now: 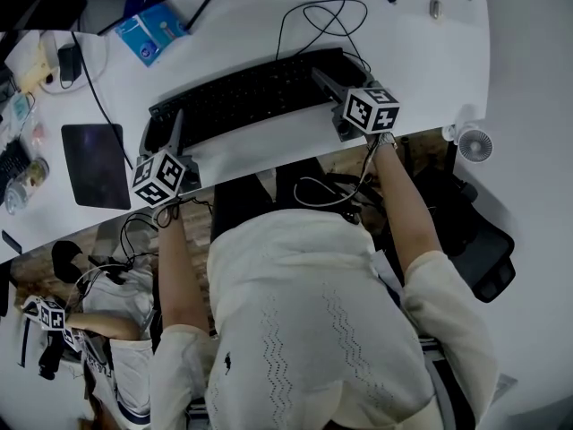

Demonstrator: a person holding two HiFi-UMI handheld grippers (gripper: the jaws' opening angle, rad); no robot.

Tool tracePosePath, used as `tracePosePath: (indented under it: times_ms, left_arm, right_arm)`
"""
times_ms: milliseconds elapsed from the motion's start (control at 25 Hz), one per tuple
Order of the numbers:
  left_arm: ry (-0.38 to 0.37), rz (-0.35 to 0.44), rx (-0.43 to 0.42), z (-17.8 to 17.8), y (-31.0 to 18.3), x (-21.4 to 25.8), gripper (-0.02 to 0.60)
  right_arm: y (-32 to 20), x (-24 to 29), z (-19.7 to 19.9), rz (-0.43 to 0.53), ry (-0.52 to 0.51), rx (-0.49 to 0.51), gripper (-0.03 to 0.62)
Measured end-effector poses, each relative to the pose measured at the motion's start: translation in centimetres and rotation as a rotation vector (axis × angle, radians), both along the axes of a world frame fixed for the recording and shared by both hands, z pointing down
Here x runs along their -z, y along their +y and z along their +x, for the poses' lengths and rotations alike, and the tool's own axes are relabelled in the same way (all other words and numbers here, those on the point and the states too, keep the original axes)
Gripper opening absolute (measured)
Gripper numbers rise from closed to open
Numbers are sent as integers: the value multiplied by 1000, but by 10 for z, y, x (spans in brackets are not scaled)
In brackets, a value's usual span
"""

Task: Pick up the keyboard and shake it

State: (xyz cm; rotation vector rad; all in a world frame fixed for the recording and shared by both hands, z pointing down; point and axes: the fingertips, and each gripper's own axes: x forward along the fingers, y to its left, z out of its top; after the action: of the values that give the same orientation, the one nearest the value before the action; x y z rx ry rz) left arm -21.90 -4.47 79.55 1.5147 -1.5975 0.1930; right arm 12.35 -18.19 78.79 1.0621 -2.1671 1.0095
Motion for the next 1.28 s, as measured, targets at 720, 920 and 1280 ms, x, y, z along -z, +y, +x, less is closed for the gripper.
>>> tracePosePath:
  times_ms: [720,920,1280]
  left_arm:
    - [-102,21,10,-6,-10,26,327]
    - [-109,62,29,-4,-9,46,327]
    - [-151,129,32,2,-10,81,327]
  right_arm:
    - [0,20,-2,60,59,-25,362]
    - [-2,44,0,107,57,-24,364]
    - [2,80,6,175,39,-48,362]
